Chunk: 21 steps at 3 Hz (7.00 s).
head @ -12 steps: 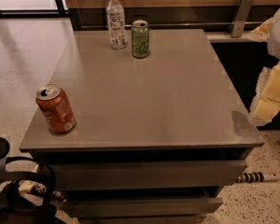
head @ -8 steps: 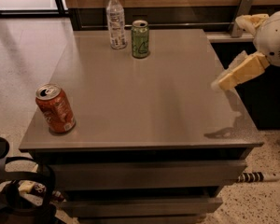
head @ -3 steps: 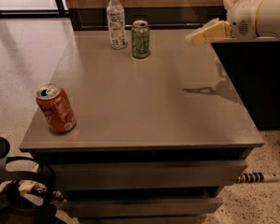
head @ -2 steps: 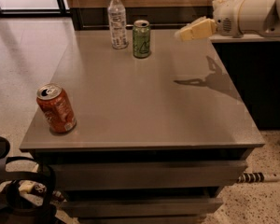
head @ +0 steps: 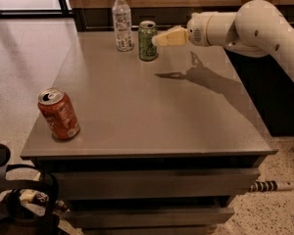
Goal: Move green can near coke can
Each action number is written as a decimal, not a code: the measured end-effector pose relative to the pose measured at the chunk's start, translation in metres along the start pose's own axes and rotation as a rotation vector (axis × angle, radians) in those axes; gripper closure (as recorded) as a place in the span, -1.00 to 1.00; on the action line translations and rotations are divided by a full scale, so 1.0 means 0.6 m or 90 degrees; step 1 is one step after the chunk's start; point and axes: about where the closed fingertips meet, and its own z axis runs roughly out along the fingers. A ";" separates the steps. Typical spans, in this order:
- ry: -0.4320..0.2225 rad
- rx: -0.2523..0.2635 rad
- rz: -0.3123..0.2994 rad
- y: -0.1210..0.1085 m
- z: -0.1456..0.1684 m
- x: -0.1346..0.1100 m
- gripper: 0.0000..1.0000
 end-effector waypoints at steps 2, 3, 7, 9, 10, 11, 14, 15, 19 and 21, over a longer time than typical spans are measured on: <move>-0.089 -0.008 0.029 0.004 0.084 0.011 -1.00; -0.112 -0.025 0.031 0.009 0.115 0.014 -1.00; -0.108 -0.071 0.014 0.031 0.167 0.010 -0.53; -0.108 -0.076 0.015 0.038 0.174 0.009 0.40; -0.108 -0.078 0.015 0.042 0.177 0.009 0.86; -0.108 -0.080 0.015 0.045 0.180 0.009 1.00; -0.123 -0.116 0.007 0.065 0.132 -0.025 1.00; -0.121 -0.131 -0.012 0.108 0.070 -0.057 1.00; -0.165 -0.229 -0.049 0.394 -0.017 -0.057 1.00; -0.112 -0.264 -0.080 0.511 -0.031 -0.039 1.00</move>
Offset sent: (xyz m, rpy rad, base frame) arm 0.0527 0.0435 -0.0270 0.2001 -0.1210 0.0182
